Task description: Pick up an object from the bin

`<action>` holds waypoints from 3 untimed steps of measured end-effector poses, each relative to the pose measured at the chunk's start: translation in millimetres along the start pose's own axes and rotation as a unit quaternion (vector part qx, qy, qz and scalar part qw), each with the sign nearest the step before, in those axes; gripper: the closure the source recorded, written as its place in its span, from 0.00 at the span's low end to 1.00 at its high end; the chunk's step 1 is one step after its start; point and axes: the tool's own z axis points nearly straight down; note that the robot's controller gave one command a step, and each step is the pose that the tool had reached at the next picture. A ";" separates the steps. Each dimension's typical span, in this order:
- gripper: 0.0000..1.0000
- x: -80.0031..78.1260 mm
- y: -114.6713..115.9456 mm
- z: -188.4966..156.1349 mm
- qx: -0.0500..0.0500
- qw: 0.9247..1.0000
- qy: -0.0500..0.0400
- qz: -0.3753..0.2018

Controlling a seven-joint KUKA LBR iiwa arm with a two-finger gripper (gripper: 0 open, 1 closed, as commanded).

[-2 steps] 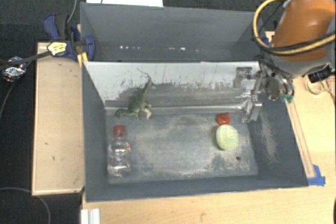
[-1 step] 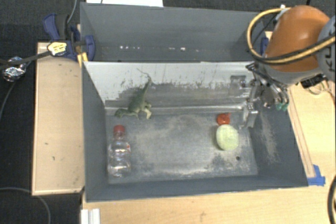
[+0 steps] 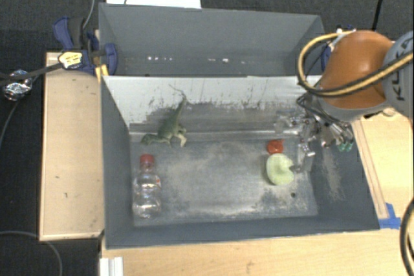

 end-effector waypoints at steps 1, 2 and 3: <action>0.00 10.2 -3.6 38.4 0.000 1.000 -0.001 -0.028; 0.00 12.0 -4.2 47.9 0.000 1.000 0.000 -0.012; 0.00 8.1 -7.2 41.0 -0.001 1.000 0.001 -0.013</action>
Offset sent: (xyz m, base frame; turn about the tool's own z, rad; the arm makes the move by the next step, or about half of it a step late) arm -0.0070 -0.0094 -0.0708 -0.0789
